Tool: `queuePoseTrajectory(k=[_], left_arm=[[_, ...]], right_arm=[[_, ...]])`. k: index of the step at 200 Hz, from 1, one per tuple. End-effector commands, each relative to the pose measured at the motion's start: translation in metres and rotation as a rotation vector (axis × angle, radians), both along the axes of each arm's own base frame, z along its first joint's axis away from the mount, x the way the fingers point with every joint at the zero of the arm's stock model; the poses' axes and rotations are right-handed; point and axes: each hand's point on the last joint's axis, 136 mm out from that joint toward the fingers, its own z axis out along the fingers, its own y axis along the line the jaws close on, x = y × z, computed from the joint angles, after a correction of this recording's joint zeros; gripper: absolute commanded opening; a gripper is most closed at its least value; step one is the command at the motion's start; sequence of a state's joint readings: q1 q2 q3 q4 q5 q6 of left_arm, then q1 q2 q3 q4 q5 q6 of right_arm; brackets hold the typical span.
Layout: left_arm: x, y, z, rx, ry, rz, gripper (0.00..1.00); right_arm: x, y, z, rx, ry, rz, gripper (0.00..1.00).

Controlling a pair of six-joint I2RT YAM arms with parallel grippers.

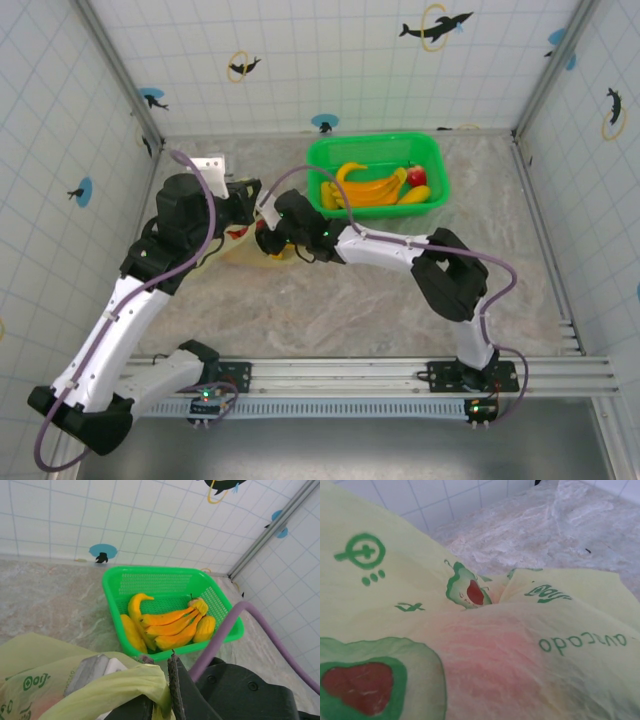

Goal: Place the fake fruits into the plastic bag and tie a complex knot

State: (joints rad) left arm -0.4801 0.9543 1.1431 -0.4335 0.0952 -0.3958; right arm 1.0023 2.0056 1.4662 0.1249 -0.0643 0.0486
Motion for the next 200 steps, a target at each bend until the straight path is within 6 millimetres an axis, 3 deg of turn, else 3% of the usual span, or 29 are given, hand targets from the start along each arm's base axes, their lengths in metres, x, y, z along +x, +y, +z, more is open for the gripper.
queuePoseTrajectory(k=[1,36,65,104,117,132,142,154,178,200], left_arm=[[0.001,-0.001,0.007,0.005,-0.024,-0.003,0.12],[0.001,-0.001,0.005,0.006,-0.022,0.0,0.12],[0.001,0.002,0.005,0.008,-0.025,0.014,0.12],[0.001,0.006,0.005,0.012,-0.029,0.031,0.12],[0.001,0.006,0.003,0.013,-0.027,0.032,0.12],[0.001,0.005,0.002,0.009,-0.024,0.029,0.12],[0.002,0.003,0.002,0.007,-0.022,0.023,0.12],[0.002,0.002,0.002,0.005,-0.022,0.019,0.12],[0.002,0.0,0.001,0.003,-0.021,0.007,0.12],[0.003,-0.002,-0.001,0.006,-0.013,0.001,0.12]], right_arm=[[0.001,0.003,0.001,0.0,0.012,-0.002,0.83],[-0.005,-0.008,0.017,0.015,-0.008,-0.007,0.86],[-0.018,-0.027,0.062,0.105,-0.038,0.024,0.8],[-0.035,-0.076,0.125,0.304,-0.002,0.078,0.75],[-0.038,-0.096,0.135,0.359,0.02,0.093,0.75],[-0.027,-0.126,0.144,0.425,0.041,0.044,0.74],[-0.014,-0.15,0.142,0.452,0.055,-0.016,0.72],[0.017,-0.184,0.132,0.445,0.065,-0.18,0.67],[0.079,-0.264,0.089,0.331,0.111,-0.534,0.62],[0.122,-0.337,0.045,0.156,0.178,-0.865,0.61]])
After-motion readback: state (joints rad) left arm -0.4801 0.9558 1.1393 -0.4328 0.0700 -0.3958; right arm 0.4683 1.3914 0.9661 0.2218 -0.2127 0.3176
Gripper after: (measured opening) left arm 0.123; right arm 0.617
